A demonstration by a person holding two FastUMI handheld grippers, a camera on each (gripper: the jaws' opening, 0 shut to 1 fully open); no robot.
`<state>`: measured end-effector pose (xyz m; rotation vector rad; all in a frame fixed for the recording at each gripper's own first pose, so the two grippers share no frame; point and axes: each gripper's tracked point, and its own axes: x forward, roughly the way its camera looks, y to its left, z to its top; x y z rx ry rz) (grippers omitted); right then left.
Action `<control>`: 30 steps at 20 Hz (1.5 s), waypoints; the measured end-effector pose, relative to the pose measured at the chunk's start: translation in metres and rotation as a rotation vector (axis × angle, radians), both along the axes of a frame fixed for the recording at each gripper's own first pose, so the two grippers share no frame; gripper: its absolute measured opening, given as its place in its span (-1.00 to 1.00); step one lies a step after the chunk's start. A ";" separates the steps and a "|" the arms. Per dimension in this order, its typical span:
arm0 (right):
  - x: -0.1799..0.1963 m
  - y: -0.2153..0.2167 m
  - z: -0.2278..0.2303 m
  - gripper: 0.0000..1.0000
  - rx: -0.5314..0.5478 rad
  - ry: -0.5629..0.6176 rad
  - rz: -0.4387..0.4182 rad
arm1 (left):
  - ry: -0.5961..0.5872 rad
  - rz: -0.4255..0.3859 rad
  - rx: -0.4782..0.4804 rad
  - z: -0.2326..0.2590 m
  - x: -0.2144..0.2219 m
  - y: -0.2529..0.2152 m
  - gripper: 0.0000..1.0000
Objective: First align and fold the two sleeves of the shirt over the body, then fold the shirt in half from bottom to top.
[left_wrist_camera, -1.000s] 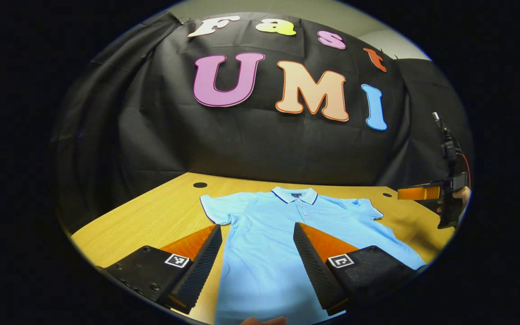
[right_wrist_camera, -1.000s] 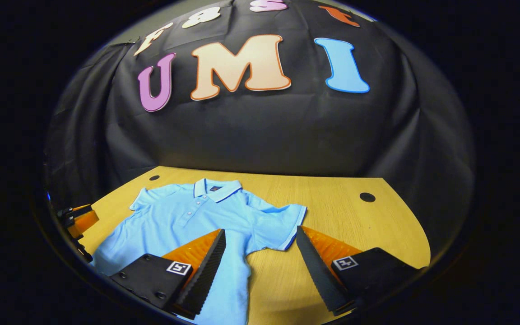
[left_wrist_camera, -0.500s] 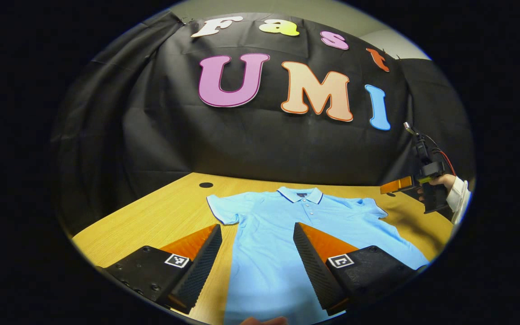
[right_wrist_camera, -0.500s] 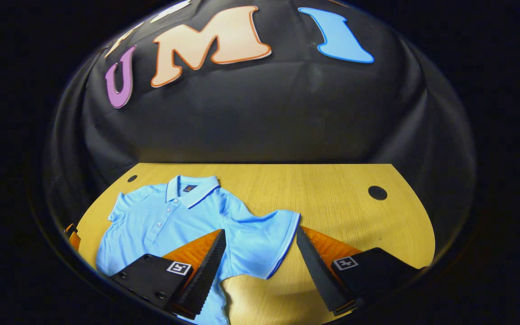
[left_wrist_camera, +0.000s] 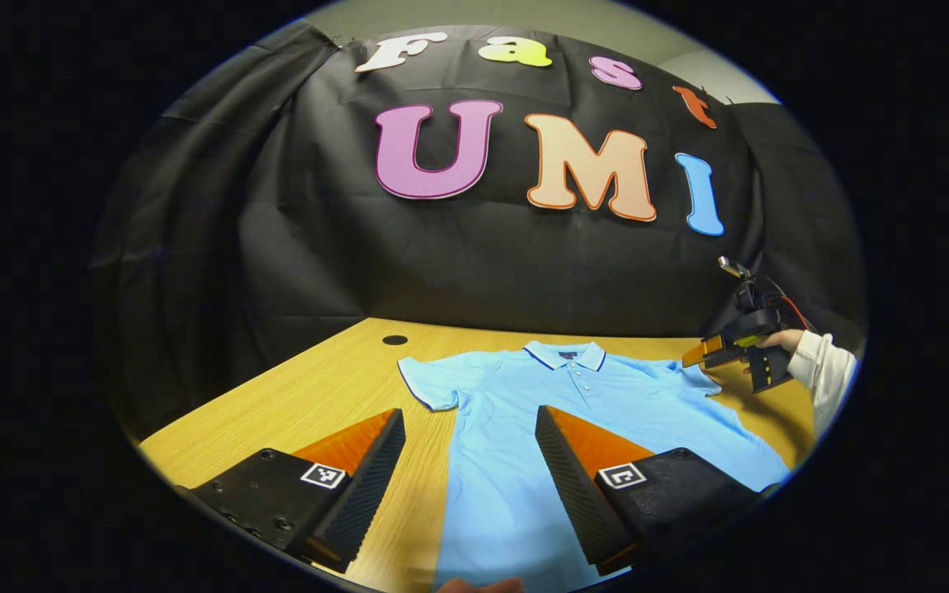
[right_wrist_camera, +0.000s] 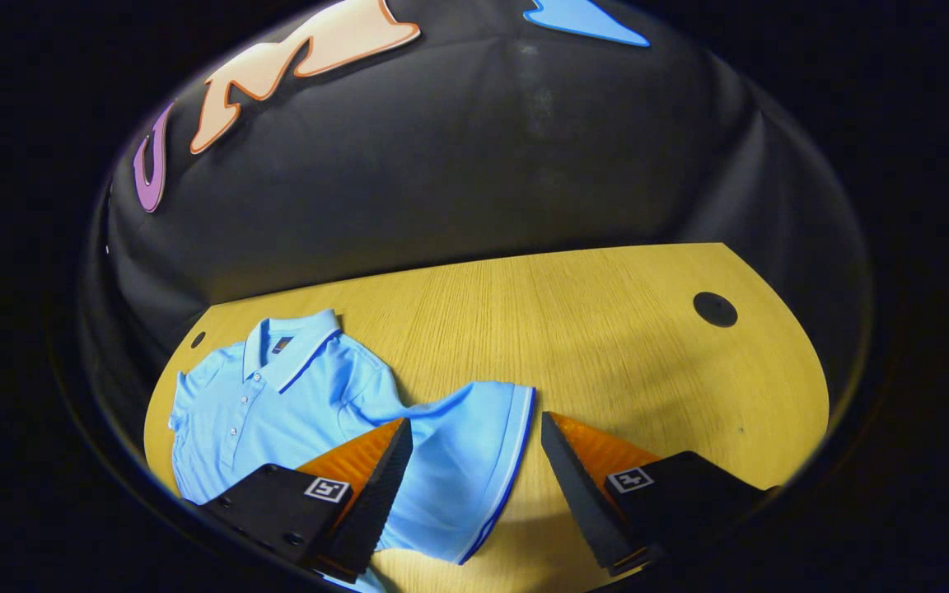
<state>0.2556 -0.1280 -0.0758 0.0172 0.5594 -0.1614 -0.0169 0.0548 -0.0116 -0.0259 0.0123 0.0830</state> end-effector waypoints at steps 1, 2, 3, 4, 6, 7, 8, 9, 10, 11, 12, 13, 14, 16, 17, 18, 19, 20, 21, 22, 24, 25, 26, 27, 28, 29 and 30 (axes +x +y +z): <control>0.001 0.000 -0.004 0.94 0.009 0.008 0.001 | -0.004 -0.007 -0.007 0.001 -0.001 -0.001 0.90; 0.000 -0.001 -0.004 0.83 0.005 0.011 -0.002 | -0.006 -0.011 -0.008 0.002 0.000 -0.002 0.89; 0.003 -0.004 -0.006 0.90 -0.012 0.005 -0.003 | -0.004 -0.010 -0.006 0.001 0.002 -0.003 0.89; 0.003 -0.007 -0.007 0.70 -0.026 0.004 -0.005 | 0.000 -0.011 -0.006 0.000 0.004 -0.003 0.90; 0.003 -0.012 -0.007 0.56 -0.069 0.004 -0.007 | 0.009 -0.018 -0.014 -0.003 0.005 -0.005 0.90; 0.002 -0.016 -0.008 0.43 -0.101 0.002 -0.001 | 0.014 -0.021 -0.018 -0.005 0.006 -0.005 0.89; 0.002 -0.019 -0.008 0.29 -0.136 0.001 0.012 | 0.021 -0.022 -0.022 -0.007 0.007 -0.005 0.89; 0.002 -0.015 -0.007 0.14 -0.153 -0.006 0.039 | 0.027 -0.022 -0.025 -0.009 0.008 -0.005 0.90; 0.002 -0.009 -0.008 -0.07 -0.148 -0.008 0.068 | 0.031 -0.020 -0.027 -0.010 0.008 -0.005 0.90; 0.003 -0.007 -0.009 -0.17 -0.161 -0.011 0.076 | 0.033 -0.017 -0.028 -0.012 0.008 -0.004 0.90; 0.003 -0.002 -0.009 -0.53 -0.164 -0.015 0.101 | 0.035 -0.014 -0.028 -0.012 0.008 -0.003 0.90; 0.002 -0.002 -0.011 -0.49 -0.179 -0.011 0.102 | 0.037 -0.010 -0.028 -0.013 0.007 -0.001 0.89; 0.004 0.000 -0.009 -0.78 -0.192 -0.015 0.109 | 0.039 -0.007 -0.028 -0.013 0.006 0.000 0.90; 0.003 -0.001 -0.008 -0.89 -0.185 -0.007 0.092 | 0.038 -0.002 -0.027 -0.013 0.005 0.001 0.89; 0.002 -0.002 -0.008 -0.92 -0.180 -0.004 0.081 | 0.037 0.002 -0.025 -0.013 0.004 0.003 0.89; 0.002 -0.001 -0.005 -0.89 -0.186 -0.012 0.079 | 0.036 0.006 -0.024 -0.013 0.004 0.005 0.90; 0.004 0.002 0.001 -0.89 -0.201 -0.034 0.085 | 0.035 0.009 -0.023 -0.013 0.004 0.005 0.90; 0.005 0.008 0.011 -0.89 -0.207 -0.061 0.095 | 0.036 0.012 -0.021 -0.013 0.004 0.006 0.89; 0.005 0.018 0.019 -0.92 -0.199 -0.087 0.108 | 0.037 0.014 -0.020 -0.013 0.004 0.006 0.90; 0.006 0.027 0.028 -0.89 -0.185 -0.110 0.117 | 0.041 0.014 -0.017 -0.014 0.004 0.006 0.90; 0.000 0.036 0.041 -0.89 -0.149 -0.130 0.131 | 0.043 0.008 -0.016 -0.013 0.006 0.004 0.89; -0.004 0.043 0.047 -0.89 -0.135 -0.135 0.142 | 0.042 0.004 -0.016 -0.013 0.006 0.003 0.89; -0.005 0.051 0.049 -0.89 -0.118 -0.140 0.158 | 0.041 0.001 -0.016 -0.012 0.007 0.002 0.90; -0.004 0.064 0.048 -0.89 -0.094 -0.150 0.179 | 0.039 -0.002 -0.016 -0.012 0.007 0.001 0.90; -0.003 0.079 0.051 -0.89 -0.060 -0.164 0.201 | 0.040 -0.004 -0.015 -0.011 0.008 0.000 0.90; -0.004 0.095 0.055 -0.89 -0.017 -0.181 0.225 | 0.041 -0.004 -0.015 -0.012 0.008 0.000 0.90; -0.005 0.113 0.058 -0.90 0.032 -0.190 0.257 | 0.042 -0.005 -0.015 -0.011 0.009 0.000 0.89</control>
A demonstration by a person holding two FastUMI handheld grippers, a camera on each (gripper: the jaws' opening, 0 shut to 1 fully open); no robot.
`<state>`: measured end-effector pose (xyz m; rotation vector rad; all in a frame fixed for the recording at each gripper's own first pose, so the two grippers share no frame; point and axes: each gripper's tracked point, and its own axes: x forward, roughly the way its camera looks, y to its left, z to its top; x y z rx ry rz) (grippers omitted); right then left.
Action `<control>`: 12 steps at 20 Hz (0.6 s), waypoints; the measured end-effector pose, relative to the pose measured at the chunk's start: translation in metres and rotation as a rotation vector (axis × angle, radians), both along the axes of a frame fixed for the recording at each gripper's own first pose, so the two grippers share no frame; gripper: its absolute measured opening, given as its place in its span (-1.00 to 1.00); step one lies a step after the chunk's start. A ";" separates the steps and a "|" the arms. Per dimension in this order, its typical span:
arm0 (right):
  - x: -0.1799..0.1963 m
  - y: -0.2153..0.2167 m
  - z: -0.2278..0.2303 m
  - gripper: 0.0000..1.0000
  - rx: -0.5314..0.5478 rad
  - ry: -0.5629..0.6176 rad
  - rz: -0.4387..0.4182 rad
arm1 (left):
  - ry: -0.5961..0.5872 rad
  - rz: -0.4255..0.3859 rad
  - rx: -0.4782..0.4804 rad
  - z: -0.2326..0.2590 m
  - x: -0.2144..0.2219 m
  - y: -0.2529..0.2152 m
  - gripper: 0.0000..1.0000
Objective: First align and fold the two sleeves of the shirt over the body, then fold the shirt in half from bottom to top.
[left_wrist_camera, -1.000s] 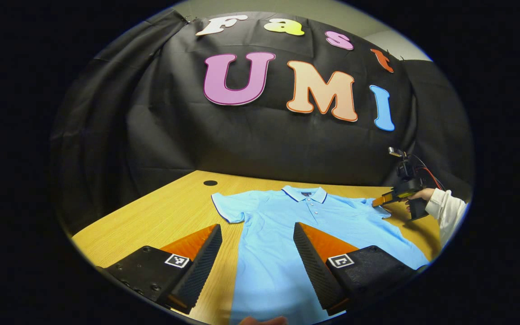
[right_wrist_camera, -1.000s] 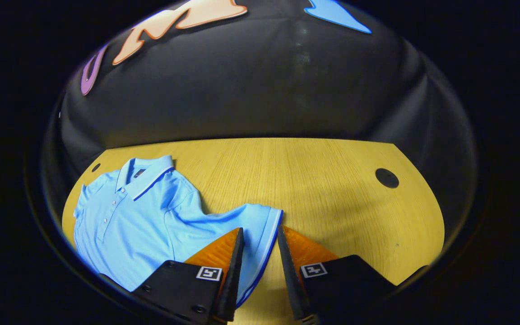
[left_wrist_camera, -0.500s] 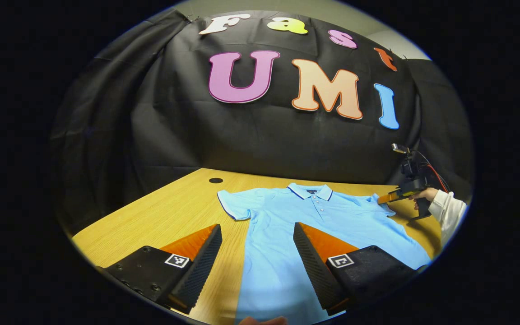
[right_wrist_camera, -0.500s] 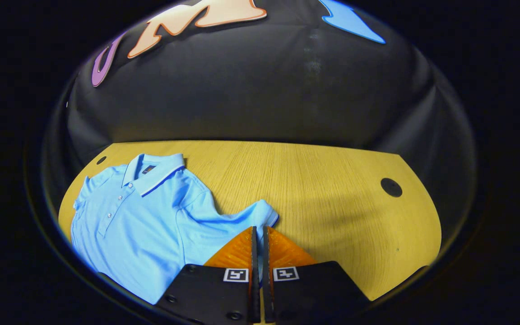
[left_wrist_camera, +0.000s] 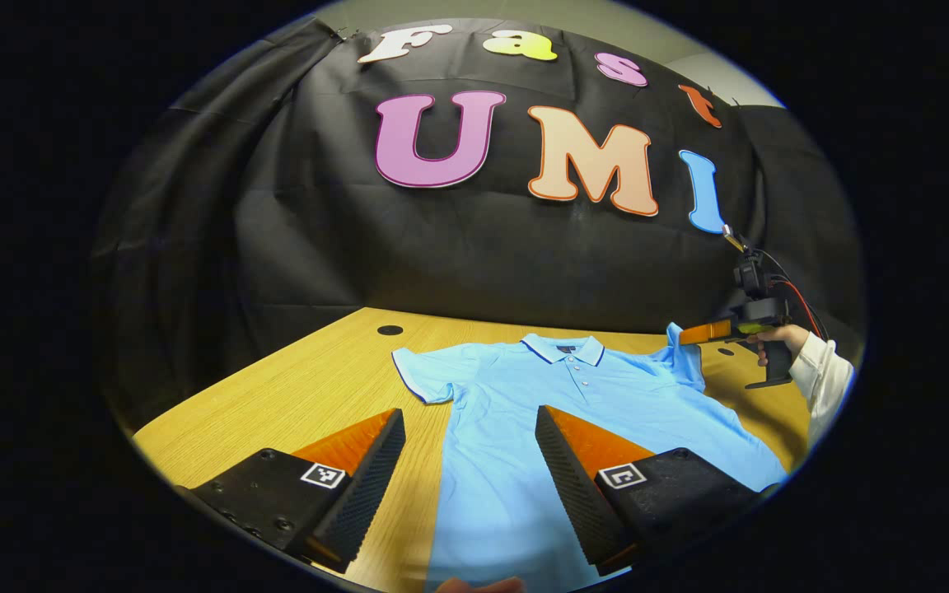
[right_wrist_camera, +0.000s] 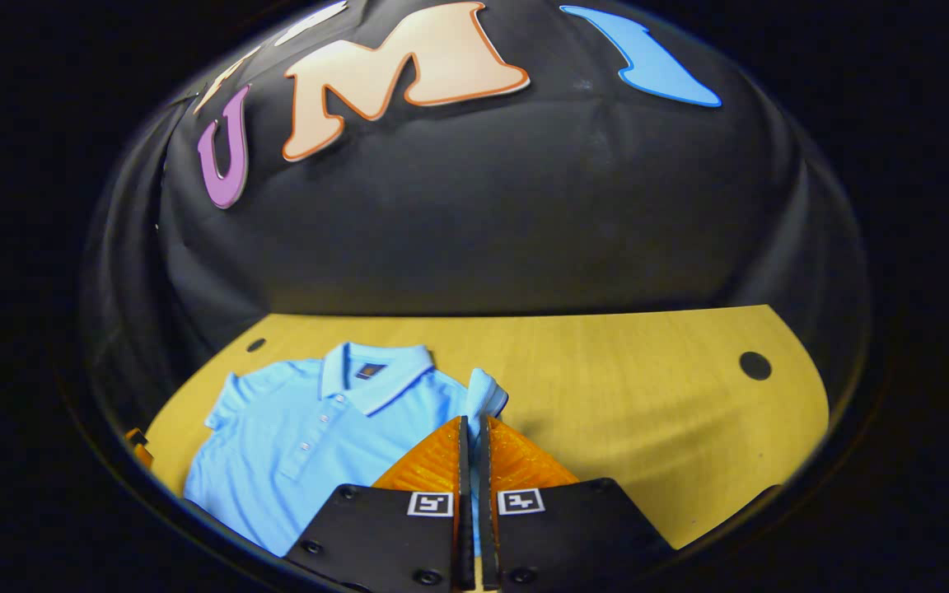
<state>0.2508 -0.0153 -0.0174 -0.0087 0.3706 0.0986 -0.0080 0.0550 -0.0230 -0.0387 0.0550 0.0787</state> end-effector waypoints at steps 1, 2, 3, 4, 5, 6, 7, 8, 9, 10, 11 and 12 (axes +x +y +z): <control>-0.002 0.016 0.000 -0.89 0.036 0.001 0.029 | 0.002 0.002 0.001 -0.001 0.000 0.000 0.90; -0.003 0.029 -0.002 -0.90 0.053 0.010 0.056 | 0.003 0.003 0.002 -0.001 0.000 0.001 0.90; -0.006 0.040 -0.010 -0.90 0.055 0.027 0.077 | 0.003 0.003 0.001 -0.002 -0.001 0.001 0.90; -0.007 0.050 -0.017 -0.89 0.046 0.038 0.099 | 0.004 0.003 -0.001 -0.001 -0.001 0.001 0.89; -0.007 0.060 -0.024 -0.89 0.035 0.047 0.119 | 0.005 0.003 -0.003 -0.002 -0.001 0.001 0.90; -0.008 0.070 -0.030 -0.89 0.037 0.056 0.140 | 0.006 0.002 -0.005 -0.002 -0.001 0.001 0.90; -0.009 0.079 -0.038 -0.90 0.049 0.069 0.152 | 0.007 0.004 -0.007 -0.003 -0.002 0.001 0.89; -0.009 0.086 -0.044 -0.90 0.065 0.090 0.161 | 0.008 0.006 -0.008 -0.003 -0.002 0.002 0.89; -0.010 0.088 -0.051 -0.90 0.078 0.108 0.163 | 0.009 0.009 -0.010 -0.005 -0.003 0.003 0.89; -0.011 0.093 -0.054 -0.90 0.094 0.124 0.167 | 0.011 0.012 -0.011 -0.005 -0.004 0.004 0.90; -0.011 0.098 -0.062 -0.89 0.115 0.142 0.175 | 0.011 0.015 -0.012 -0.006 -0.004 0.005 0.90; -0.013 0.102 -0.067 -0.84 0.141 0.163 0.185 | 0.011 0.018 -0.013 -0.005 -0.005 0.005 0.90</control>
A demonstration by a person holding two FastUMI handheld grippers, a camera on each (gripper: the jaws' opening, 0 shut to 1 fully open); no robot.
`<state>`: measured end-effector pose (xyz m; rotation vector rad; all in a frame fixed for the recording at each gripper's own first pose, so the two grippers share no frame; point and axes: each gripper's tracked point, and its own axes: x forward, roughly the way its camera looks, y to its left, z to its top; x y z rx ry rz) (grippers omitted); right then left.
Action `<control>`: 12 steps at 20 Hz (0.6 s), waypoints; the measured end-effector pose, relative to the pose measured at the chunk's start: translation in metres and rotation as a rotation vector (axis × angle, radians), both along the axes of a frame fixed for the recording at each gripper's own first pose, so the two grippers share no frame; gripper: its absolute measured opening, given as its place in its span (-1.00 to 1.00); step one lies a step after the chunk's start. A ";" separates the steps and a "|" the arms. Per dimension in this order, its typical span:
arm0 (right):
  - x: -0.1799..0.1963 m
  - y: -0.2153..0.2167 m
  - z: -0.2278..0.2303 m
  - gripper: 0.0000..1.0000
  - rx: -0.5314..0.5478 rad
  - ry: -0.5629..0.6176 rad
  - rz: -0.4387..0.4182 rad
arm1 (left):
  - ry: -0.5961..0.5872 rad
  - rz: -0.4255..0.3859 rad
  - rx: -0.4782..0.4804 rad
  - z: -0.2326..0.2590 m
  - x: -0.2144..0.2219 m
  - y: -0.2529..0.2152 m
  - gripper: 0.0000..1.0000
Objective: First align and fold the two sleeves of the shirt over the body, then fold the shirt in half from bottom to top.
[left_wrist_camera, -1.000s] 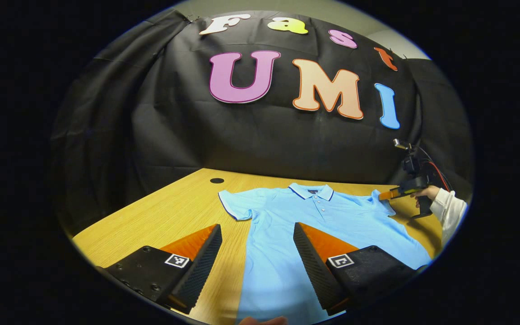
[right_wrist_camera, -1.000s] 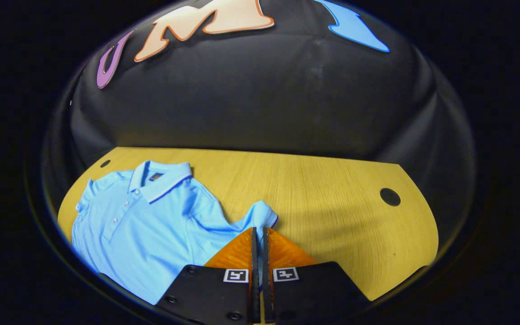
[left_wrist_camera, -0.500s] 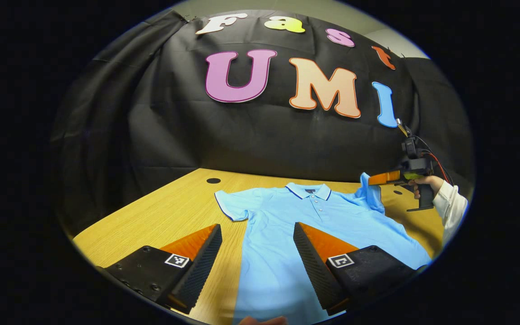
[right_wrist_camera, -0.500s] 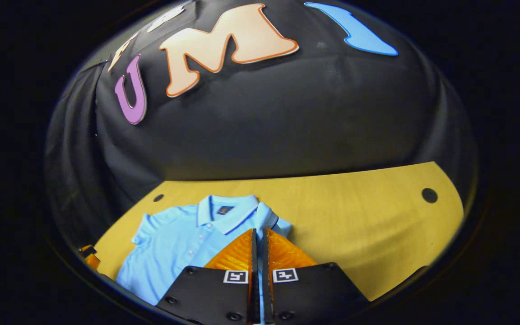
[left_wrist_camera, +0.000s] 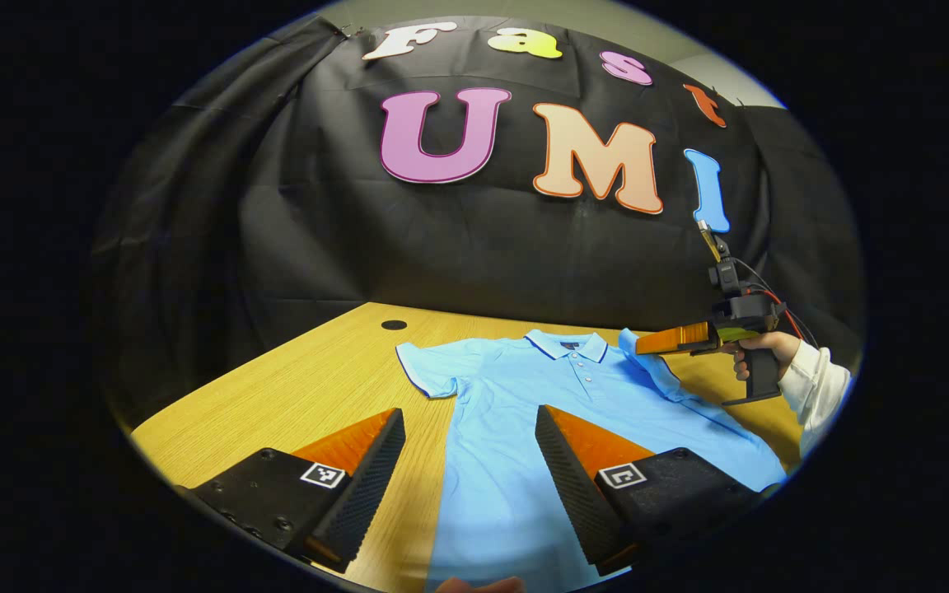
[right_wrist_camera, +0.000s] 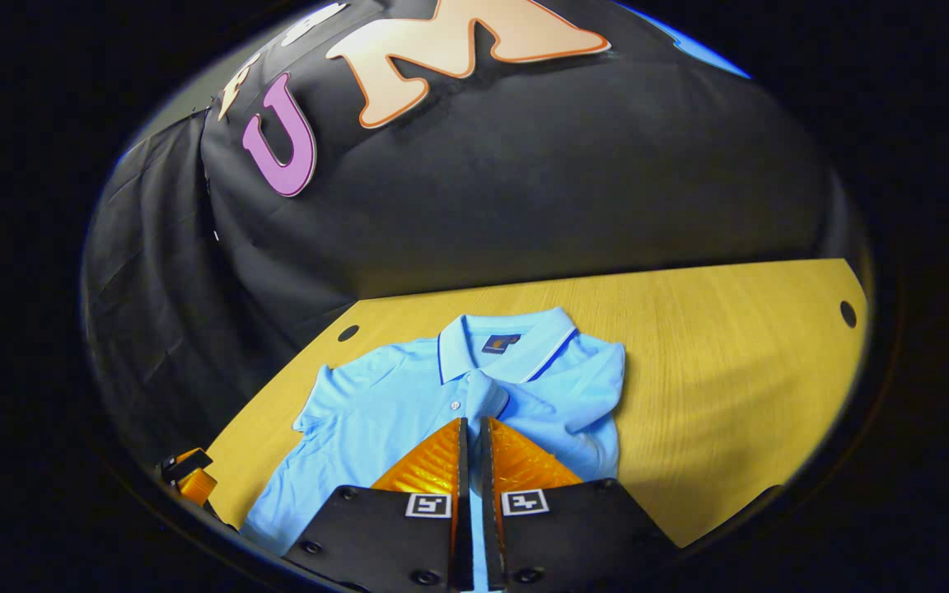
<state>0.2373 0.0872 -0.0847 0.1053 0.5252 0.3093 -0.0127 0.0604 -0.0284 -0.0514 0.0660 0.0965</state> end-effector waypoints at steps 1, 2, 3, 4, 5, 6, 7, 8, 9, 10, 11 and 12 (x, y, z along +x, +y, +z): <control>-0.003 0.003 -0.004 -0.84 0.011 0.017 0.003 | 0.001 0.004 0.000 0.000 0.000 0.001 0.90; -0.007 0.004 -0.001 -0.41 0.015 0.025 0.007 | 0.004 0.009 0.000 -0.001 -0.001 0.003 0.90; -0.007 0.009 -0.003 -0.37 0.019 0.024 0.023 | 0.004 0.015 0.001 -0.001 -0.003 0.005 0.90; -0.005 0.014 -0.007 -0.16 0.011 0.014 0.033 | 0.005 0.020 0.002 -0.001 -0.003 0.007 0.91; -0.013 0.014 0.002 -0.03 -0.001 -0.001 0.045 | 0.006 0.026 0.006 -0.001 -0.004 0.009 0.90; -0.015 0.013 0.006 0.30 -0.017 -0.020 0.042 | 0.005 0.030 0.010 0.000 -0.004 0.011 0.90; -0.019 0.013 0.013 0.64 -0.020 -0.042 0.050 | 0.008 0.031 0.016 -0.001 -0.003 0.011 0.90; -0.024 0.012 0.017 0.97 -0.021 -0.060 0.048 | 0.016 0.028 0.022 0.000 -0.002 0.011 0.90; -0.030 0.010 0.023 0.96 -0.021 -0.080 0.041 | 0.023 0.022 0.028 0.000 -0.001 0.010 0.90; -0.034 0.004 0.029 0.94 -0.027 -0.098 0.029 | 0.029 0.014 0.030 0.000 0.002 0.010 0.90; -0.041 -0.003 0.036 0.94 -0.037 -0.121 0.016 | 0.037 0.003 0.029 0.002 0.004 0.009 0.90; -0.047 -0.010 0.045 0.94 -0.045 -0.146 0.004 | 0.044 -0.005 0.022 0.005 0.008 0.008 0.90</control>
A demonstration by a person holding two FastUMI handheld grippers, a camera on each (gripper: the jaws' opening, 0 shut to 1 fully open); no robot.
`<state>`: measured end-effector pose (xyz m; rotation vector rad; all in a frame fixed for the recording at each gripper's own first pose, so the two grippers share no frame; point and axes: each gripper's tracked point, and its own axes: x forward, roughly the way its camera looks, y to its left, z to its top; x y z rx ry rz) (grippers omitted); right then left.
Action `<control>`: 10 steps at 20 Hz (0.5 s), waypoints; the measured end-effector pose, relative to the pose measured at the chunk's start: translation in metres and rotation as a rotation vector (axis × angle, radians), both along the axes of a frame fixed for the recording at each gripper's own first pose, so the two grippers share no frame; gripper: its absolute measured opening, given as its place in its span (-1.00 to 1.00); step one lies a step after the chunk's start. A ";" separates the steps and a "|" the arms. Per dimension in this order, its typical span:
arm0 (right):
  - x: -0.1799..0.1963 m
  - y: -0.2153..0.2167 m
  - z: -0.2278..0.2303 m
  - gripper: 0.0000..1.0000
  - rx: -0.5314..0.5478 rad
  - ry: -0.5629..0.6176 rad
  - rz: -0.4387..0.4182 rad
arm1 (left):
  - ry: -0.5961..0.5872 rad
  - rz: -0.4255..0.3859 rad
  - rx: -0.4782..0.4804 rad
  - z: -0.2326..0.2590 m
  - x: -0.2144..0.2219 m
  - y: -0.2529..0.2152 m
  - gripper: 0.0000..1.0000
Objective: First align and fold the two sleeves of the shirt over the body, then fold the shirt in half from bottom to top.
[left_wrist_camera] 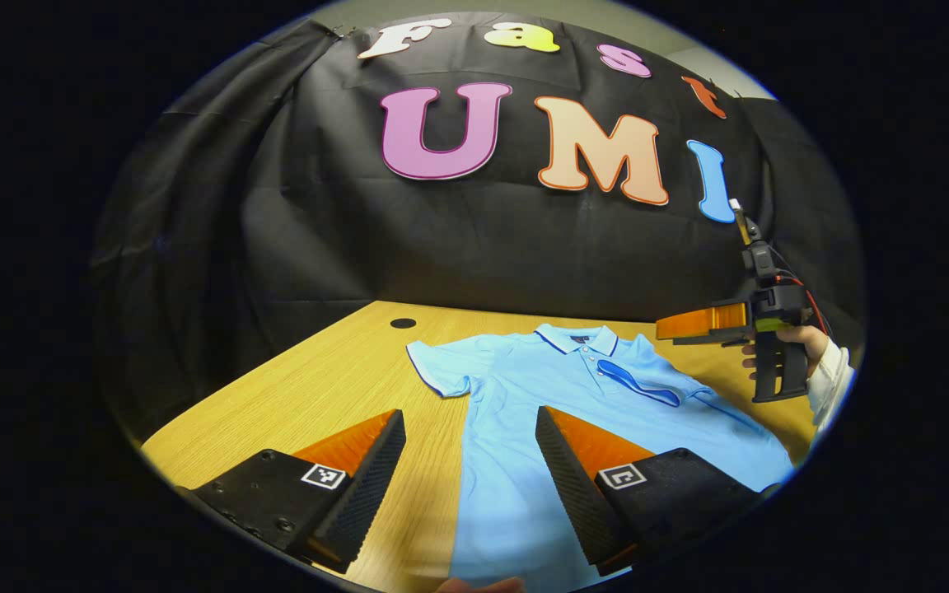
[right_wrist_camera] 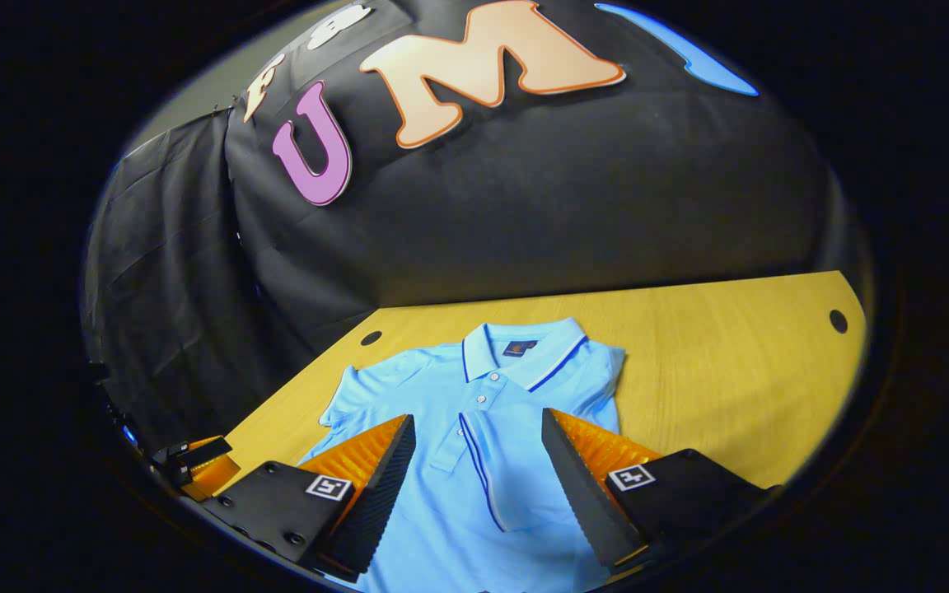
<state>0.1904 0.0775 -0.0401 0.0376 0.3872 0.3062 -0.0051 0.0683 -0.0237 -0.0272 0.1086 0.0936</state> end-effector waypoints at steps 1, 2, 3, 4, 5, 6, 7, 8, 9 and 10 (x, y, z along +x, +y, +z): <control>-0.008 -0.008 0.010 0.94 -0.007 -0.030 -0.013 | 0.007 -0.008 -0.018 0.002 0.005 0.000 0.89; -0.016 -0.017 0.021 0.94 -0.014 -0.059 -0.027 | 0.013 -0.021 -0.043 0.004 0.010 -0.001 0.89; -0.026 -0.025 0.029 0.94 -0.020 -0.087 -0.041 | 0.024 -0.036 -0.070 0.006 0.016 -0.003 0.89; -0.037 -0.033 0.037 0.94 -0.029 -0.113 -0.052 | 0.035 -0.053 -0.095 0.007 0.024 -0.005 0.89; -0.049 -0.040 0.043 0.94 -0.037 -0.135 -0.065 | 0.051 -0.070 -0.119 0.006 0.032 -0.005 0.89; -0.061 -0.046 0.048 0.94 -0.038 -0.157 -0.080 | 0.073 -0.078 -0.137 0.003 0.041 -0.003 0.89; -0.074 -0.050 0.055 0.94 -0.032 -0.181 -0.087 | 0.098 -0.081 -0.147 -0.001 0.050 0.002 0.89; -0.087 -0.053 0.062 0.94 -0.021 -0.209 -0.094 | 0.122 -0.078 -0.148 -0.004 0.059 0.009 0.90; -0.100 -0.056 0.068 0.94 -0.011 -0.234 -0.099 | 0.143 -0.070 -0.142 -0.008 0.067 0.016 0.90; -0.111 -0.060 0.073 0.94 -0.003 -0.259 -0.111 | 0.161 -0.060 -0.140 -0.009 0.077 0.024 0.89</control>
